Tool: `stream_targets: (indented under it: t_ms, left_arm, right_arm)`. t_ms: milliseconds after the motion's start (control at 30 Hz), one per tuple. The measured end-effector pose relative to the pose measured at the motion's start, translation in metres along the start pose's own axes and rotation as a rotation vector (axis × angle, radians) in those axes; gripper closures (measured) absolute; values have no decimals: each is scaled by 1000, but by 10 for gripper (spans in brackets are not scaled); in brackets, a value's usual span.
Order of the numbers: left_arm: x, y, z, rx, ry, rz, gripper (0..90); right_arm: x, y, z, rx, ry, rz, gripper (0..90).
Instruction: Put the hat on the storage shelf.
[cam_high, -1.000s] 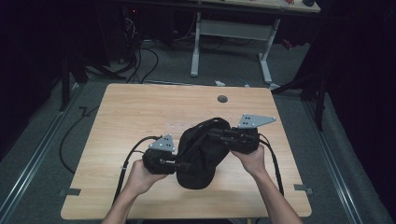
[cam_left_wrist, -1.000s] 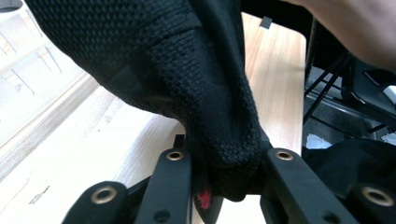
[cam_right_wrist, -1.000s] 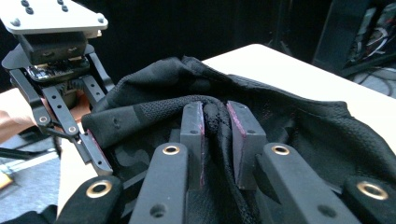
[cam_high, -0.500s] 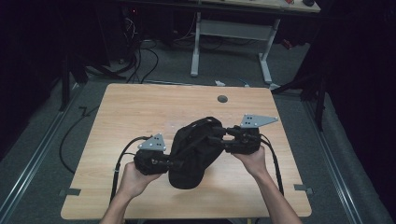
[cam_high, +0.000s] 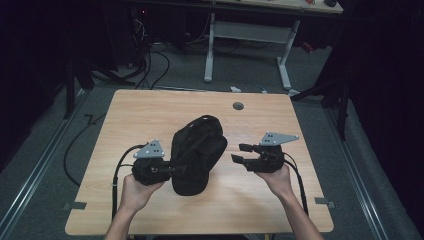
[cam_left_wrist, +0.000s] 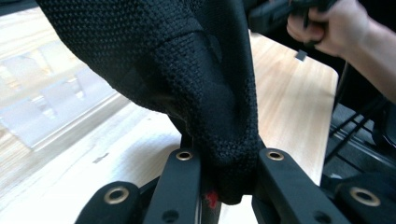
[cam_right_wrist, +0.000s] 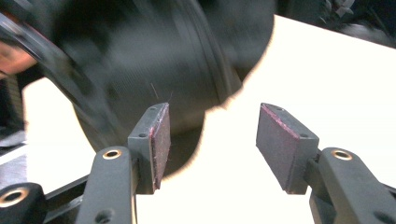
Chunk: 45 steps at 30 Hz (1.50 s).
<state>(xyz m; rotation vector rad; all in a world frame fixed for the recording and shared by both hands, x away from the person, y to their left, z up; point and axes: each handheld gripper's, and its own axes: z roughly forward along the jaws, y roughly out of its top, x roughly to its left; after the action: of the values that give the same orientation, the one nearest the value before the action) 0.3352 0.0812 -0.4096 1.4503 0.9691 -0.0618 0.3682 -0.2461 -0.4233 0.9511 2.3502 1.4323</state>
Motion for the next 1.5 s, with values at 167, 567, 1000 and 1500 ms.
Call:
stream_targets:
  t_ms: [167, 567, 1000, 1500]
  left_arm:
    - [4, 4, -1, -37, 17, -2, 836]
    - [7, 12, -6, -117, 48, -10, 835]
    - [11, 24, -9, -215, 95, -7, 835]
    - [15, 52, -15, -313, 151, 33, 835]
  right_arm:
    - [-9, -25, 5, 52, -85, 63, 453]
    - [-34, -81, 9, 155, -295, 179, 424]
    - [-40, -107, 12, 193, -508, 125, 389]
    - [-48, -109, 15, 201, -500, 185, 348]
